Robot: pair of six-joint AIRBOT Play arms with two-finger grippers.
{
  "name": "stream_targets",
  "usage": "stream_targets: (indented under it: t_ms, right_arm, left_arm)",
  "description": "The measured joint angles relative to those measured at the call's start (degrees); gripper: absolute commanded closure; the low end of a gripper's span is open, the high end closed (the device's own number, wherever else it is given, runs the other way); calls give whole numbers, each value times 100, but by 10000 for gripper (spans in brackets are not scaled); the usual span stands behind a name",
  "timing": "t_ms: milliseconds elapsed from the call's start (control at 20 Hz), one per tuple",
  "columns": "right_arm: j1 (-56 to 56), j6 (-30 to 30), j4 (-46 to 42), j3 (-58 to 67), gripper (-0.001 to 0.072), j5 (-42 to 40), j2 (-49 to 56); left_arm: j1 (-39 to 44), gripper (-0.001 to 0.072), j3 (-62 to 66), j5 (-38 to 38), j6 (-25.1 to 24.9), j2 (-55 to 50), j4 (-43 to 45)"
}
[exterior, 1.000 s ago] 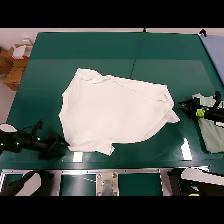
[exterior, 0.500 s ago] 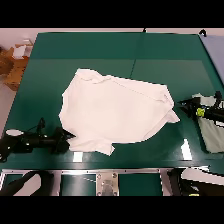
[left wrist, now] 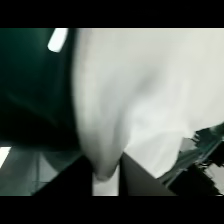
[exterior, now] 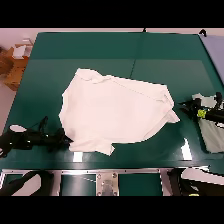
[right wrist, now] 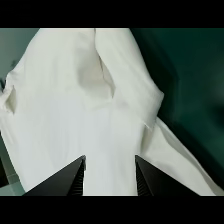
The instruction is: Fold the shirts.
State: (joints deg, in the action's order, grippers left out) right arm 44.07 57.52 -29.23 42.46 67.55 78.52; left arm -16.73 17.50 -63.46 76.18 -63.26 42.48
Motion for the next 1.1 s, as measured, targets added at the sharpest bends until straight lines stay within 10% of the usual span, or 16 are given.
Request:
stream_targets:
  t_ms: [800, 1100]
  right_arm:
    - [367, 461, -955, -905, 363, -352, 37]
    - [240, 144, -682, -887, 697, -807, 96]
  left_arm:
    - [7, 681, 247, 466, -304, 4, -153]
    - [7, 682, 245, 581, -358, 2, -337]
